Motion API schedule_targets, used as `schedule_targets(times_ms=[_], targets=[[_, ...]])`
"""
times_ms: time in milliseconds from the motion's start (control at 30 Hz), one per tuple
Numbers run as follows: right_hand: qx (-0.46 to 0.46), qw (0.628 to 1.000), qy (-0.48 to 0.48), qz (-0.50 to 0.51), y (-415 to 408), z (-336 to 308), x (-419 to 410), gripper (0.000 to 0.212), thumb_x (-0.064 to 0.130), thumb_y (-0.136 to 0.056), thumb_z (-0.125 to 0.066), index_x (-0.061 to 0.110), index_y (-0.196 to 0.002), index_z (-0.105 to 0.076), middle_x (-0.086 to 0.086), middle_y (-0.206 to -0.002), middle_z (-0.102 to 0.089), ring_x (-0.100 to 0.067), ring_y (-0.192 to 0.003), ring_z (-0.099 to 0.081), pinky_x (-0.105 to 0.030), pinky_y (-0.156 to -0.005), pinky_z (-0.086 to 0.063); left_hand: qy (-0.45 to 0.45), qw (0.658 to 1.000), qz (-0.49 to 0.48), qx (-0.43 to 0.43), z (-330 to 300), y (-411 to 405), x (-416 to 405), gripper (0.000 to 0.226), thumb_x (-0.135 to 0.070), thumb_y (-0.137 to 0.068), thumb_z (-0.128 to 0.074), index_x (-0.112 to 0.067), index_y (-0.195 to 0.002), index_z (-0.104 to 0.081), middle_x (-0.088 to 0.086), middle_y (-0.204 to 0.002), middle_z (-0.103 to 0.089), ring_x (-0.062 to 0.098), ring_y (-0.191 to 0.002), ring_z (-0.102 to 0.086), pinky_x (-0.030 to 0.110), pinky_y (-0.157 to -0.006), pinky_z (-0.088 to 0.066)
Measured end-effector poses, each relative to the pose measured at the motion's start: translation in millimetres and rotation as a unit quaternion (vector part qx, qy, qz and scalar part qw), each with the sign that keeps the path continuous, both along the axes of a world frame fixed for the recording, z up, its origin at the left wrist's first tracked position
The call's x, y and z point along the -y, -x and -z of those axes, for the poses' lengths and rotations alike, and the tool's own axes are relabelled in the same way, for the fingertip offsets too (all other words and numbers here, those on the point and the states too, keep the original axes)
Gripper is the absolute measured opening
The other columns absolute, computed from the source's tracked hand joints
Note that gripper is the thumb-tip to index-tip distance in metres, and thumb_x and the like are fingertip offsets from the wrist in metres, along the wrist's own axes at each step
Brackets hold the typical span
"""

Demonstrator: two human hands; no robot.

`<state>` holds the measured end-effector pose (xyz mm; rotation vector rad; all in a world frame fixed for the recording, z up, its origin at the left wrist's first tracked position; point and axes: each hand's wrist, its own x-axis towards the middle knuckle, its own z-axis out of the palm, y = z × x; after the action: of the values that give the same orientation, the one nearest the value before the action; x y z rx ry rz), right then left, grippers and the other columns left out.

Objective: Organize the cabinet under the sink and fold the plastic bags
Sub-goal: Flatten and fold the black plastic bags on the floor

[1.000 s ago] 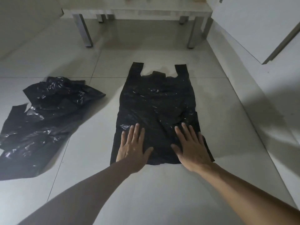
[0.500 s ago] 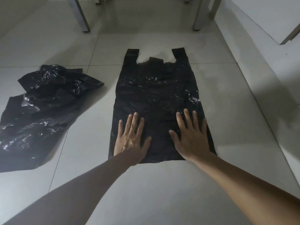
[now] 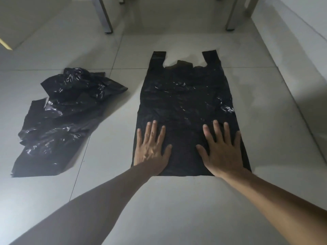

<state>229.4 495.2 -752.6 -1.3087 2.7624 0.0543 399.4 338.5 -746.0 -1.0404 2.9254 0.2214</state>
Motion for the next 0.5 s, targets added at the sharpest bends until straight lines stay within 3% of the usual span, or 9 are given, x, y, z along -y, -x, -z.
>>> schedule_targets(times_ms=[133, 333, 500], targets=[[0.024, 1.0, -0.003, -0.005, 4.7, 7.3, -8.8, 0.071, 0.07, -0.09, -0.005, 0.039, -0.153, -0.006, -0.001, -0.164, -0.002, -0.031, -0.15, -0.002, -0.059, -0.117, -0.007, 0.005, 0.999, 0.035, 0.038, 10.1, 2.0, -9.2, 0.072, -0.064, -0.089, 0.001, -0.031, -0.152, 0.011, -0.001, -0.16, 0.019, 0.02, -0.147, 0.018, 0.051, -0.118, 0.004], [0.024, 0.997, -0.022, 0.071, 20.0, -0.3, -13.7, 0.081, 0.072, -0.087, -0.002, 0.029, -0.155, -0.003, -0.005, -0.164, 0.0, -0.034, -0.149, 0.001, -0.06, -0.117, -0.007, -0.022, 0.997, -0.073, 0.019, 4.8, 9.7, 11.3, 0.074, -0.063, -0.088, 0.0, -0.026, -0.153, 0.003, 0.005, -0.161, 0.012, 0.024, -0.148, 0.012, 0.052, -0.118, 0.004], [0.017, 0.999, 0.026, -0.023, 24.3, -11.5, 37.7, 0.072, 0.06, -0.091, -0.011, 0.027, -0.155, -0.008, -0.006, -0.164, -0.003, -0.034, -0.15, -0.001, -0.057, -0.118, -0.004, -0.013, 0.996, 0.077, -0.043, -4.9, 49.8, 19.3, 0.071, -0.058, -0.091, -0.009, -0.025, -0.154, 0.0, 0.004, -0.161, 0.009, 0.021, -0.148, 0.01, 0.051, -0.119, 0.001]])
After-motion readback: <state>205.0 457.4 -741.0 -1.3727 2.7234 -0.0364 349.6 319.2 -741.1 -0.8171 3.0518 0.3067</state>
